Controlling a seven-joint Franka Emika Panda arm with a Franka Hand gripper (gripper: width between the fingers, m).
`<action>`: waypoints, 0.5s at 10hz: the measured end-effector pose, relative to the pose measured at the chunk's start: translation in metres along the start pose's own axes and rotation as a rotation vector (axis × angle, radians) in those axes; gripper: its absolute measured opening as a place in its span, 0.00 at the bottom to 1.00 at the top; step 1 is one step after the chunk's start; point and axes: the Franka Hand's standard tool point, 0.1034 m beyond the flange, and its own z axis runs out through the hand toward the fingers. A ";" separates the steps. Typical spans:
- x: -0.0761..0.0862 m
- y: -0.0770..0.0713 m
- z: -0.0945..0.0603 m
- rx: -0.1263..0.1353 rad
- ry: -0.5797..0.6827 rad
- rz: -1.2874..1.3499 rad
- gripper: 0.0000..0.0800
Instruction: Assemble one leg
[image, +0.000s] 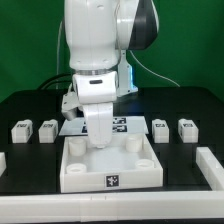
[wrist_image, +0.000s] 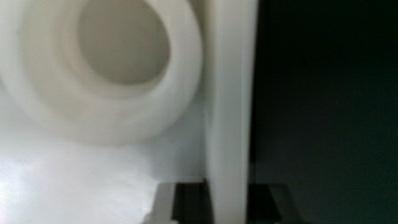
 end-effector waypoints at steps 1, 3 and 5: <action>0.000 0.000 0.000 0.000 0.000 0.000 0.08; 0.000 0.000 0.000 0.000 0.000 0.000 0.08; 0.000 0.000 0.000 0.000 0.000 0.000 0.08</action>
Offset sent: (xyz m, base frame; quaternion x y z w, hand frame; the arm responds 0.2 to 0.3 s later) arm 0.0000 0.0000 0.0000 0.0000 0.0000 0.0000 1.0000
